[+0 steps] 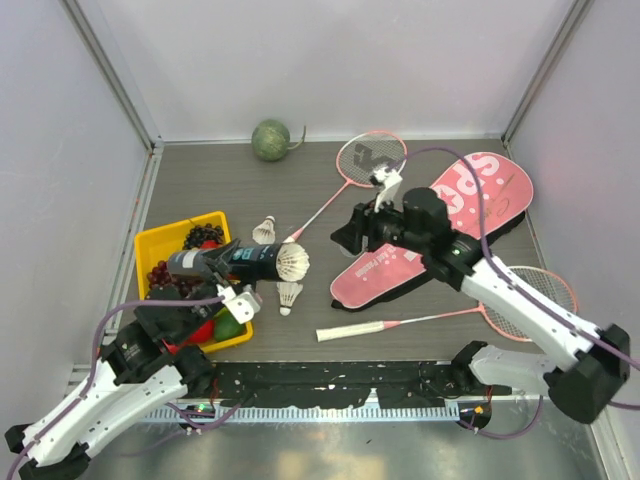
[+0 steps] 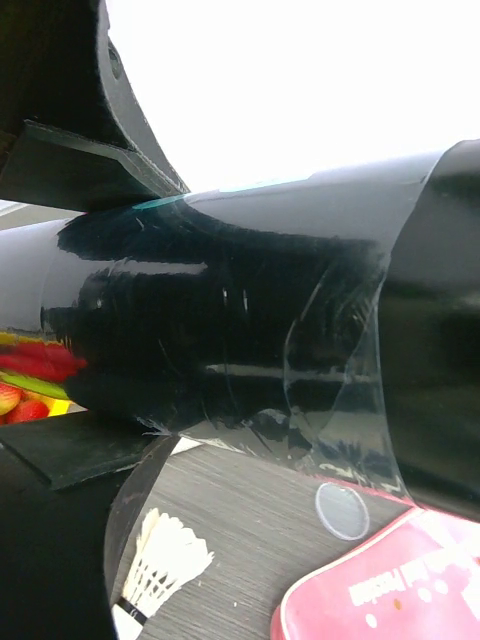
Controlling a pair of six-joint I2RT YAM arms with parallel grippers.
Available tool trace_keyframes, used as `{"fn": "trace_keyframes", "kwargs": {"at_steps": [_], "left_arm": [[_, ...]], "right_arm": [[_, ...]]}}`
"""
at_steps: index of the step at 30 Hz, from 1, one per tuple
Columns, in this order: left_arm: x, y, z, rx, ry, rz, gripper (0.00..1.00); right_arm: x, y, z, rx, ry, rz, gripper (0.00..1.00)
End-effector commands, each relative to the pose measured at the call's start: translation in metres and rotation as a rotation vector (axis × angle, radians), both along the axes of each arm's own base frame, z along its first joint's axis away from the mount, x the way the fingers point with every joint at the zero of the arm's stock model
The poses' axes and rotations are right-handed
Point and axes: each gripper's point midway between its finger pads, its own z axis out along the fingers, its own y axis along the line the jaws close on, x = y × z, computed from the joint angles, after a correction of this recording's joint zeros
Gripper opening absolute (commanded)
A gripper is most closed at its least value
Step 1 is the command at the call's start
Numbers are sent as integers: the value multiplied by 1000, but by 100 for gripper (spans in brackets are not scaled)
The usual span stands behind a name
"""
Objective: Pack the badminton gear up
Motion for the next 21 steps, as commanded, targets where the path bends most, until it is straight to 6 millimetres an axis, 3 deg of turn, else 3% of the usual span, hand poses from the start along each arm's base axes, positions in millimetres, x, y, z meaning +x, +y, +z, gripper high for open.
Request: {"fn": "trace_keyframes", "kwargs": {"at_steps": [1, 4, 5, 8, 16, 17, 21], "left_arm": [[-8, -9, 35, -61, -130, -78, 0], [-9, -11, 34, -56, -123, -94, 0], [-11, -13, 33, -57, -118, -103, 0], [-13, -13, 34, -62, -118, -113, 0], [-18, -19, 38, -87, -131, -156, 0], [-18, -19, 36, -80, -125, -155, 0], [-16, -20, 35, -73, -114, -152, 0]], "right_arm": [[2, 36, -26, -10, 43, 177, 61], [9, 55, -67, -62, 130, 248, 64], [6, 61, -70, -51, 138, 293, 66], [12, 76, -103, -96, 197, 371, 69], [14, 111, -144, -148, 283, 543, 66], [12, 114, -156, -162, 312, 559, 66], [10, 128, -166, -179, 330, 598, 66]]}}
